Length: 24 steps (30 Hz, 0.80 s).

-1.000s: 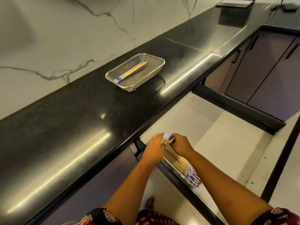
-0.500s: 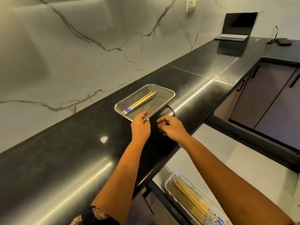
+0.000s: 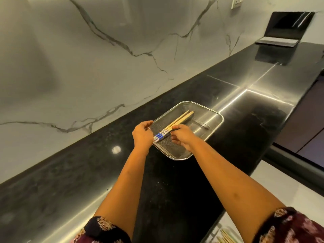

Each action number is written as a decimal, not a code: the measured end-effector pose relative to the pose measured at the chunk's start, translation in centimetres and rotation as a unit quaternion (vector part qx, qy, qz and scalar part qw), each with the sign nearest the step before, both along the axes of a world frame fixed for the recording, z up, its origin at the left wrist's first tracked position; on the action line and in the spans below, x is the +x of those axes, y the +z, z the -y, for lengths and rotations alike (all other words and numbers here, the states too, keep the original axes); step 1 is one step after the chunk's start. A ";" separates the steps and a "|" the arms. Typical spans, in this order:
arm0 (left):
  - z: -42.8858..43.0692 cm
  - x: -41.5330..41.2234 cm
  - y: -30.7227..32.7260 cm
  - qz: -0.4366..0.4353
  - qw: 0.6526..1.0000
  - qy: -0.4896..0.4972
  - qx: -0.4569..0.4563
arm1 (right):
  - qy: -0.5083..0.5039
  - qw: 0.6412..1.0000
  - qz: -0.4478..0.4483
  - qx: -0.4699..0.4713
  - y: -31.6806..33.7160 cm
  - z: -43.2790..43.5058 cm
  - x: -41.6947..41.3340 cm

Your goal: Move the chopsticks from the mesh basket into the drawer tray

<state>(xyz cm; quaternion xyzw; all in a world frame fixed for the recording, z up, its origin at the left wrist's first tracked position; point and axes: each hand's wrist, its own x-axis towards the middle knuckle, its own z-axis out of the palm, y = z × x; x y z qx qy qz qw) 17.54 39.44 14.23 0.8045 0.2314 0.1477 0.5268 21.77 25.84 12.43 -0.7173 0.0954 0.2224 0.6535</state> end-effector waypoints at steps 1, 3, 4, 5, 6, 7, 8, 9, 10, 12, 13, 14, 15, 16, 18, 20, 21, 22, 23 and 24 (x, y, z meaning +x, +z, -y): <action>-0.5 0.6 -0.2 -0.006 1.000 -0.006 -0.002 | -0.007 1.000 -0.013 -0.008 -0.5 -0.6 0.7; -1.0 1.4 -0.6 -0.012 1.000 -0.017 -0.004 | -0.032 0.998 -0.046 -0.019 -1.4 -1.7 1.7; -1.2 1.7 -0.7 -0.012 1.000 -0.019 -0.007 | -0.047 0.997 -0.063 -0.019 -1.8 -2.2 2.1; -1.2 1.9 -0.9 -0.010 1.000 -0.021 -0.010 | -0.061 0.995 -0.076 -0.018 -2.2 -2.5 2.4; -1.3 2.1 -1.0 -0.009 1.000 -0.023 -0.015 | -0.073 0.994 -0.083 -0.016 -2.5 -2.9 2.7; -1.4 2.4 -1.2 -0.008 0.999 -0.028 -0.019 | -0.084 0.993 -0.087 -0.015 -2.7 -3.4 3.0; -1.5 2.6 -1.3 -0.007 0.999 -0.034 -0.023 | -0.093 0.992 -0.087 -0.019 -2.8 -3.8 3.3; -1.7 2.8 -1.5 -0.008 0.999 -0.040 -0.027 | -0.100 0.991 -0.084 -0.031 -2.8 -4.3 3.6; -1.8 3.0 -1.6 -0.009 0.998 -0.046 -0.030 | -0.107 0.990 -0.077 -0.052 -2.9 -4.6 3.8; -2.2 3.4 -1.8 -0.009 0.998 -0.052 -0.034 | -0.124 0.985 -0.058 -0.105 -2.9 -5.2 4.4; -2.4 3.5 -1.9 -0.007 0.998 -0.050 -0.038 | -0.132 0.981 -0.050 -0.131 -3.0 -5.5 4.6; -2.6 3.6 -2.0 -0.004 0.998 -0.048 -0.041 | -0.138 0.978 -0.044 -0.153 -3.1 -5.7 4.8; -2.7 3.7 -2.0 -0.002 0.998 -0.045 -0.043 | -0.143 0.975 -0.038 -0.169 -3.1 -5.8 4.9; -2.8 3.7 -2.1 -0.001 0.998 -0.043 -0.043 | -0.148 0.973 -0.035 -0.176 -3.2 -5.9 5.0; -2.8 3.6 -2.0 0.006 0.998 -0.042 -0.048 | -0.153 0.974 -0.036 -0.165 -3.2 -6.0 5.0; -2.6 3.2 -2.0 0.016 0.997 -0.037 -0.058 | -0.146 0.981 -0.043 -0.117 -3.2 -5.9 4.9; -2.4 3.0 -2.0 0.019 0.997 -0.033 -0.064 | -0.140 0.985 -0.050 -0.087 -3.2 -5.7 4.8; -2.2 2.8 -2.0 0.019 0.997 -0.029 -0.072 | -0.133 0.988 -0.060 -0.054 -3.1 -5.5 4.7; -1.9 2.6 -2.0 0.019 0.996 -0.025 -0.079 | -0.127 0.989 -0.072 -0.019 -3.0 -5.1 4.4; -1.6 2.3 -1.9 0.018 0.996 -0.020 -0.084 | -0.121 0.989 -0.086 0.016 -2.7 -4.6 4.1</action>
